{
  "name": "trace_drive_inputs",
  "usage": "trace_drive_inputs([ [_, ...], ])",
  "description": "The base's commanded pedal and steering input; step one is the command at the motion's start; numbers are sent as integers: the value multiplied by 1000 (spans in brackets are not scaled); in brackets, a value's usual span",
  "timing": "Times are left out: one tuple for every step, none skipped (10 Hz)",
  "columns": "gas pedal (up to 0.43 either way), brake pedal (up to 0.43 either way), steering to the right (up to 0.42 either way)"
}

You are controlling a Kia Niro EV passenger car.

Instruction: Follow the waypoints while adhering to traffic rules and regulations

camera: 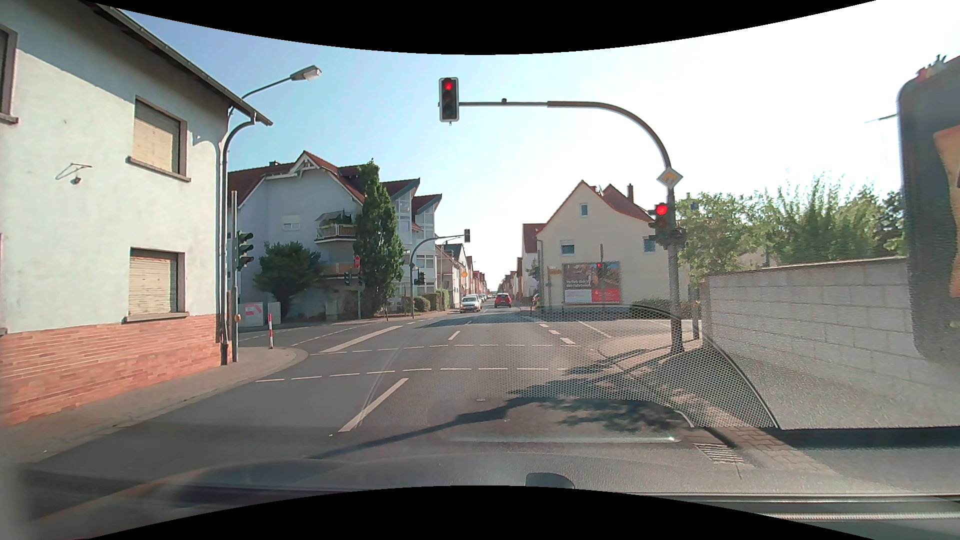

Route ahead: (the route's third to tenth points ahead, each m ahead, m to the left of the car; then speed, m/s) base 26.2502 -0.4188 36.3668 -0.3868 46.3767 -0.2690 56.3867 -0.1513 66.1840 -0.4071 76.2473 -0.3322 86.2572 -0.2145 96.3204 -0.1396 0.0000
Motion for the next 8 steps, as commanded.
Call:
trace_drive_inputs([
  [0,250,-18],
  [0,250,-18],
  [0,250,-18],
  [0,250,-18],
  [0,250,-18],
  [0,250,-18],
  [0,250,-18],
  [0,250,-18],
])
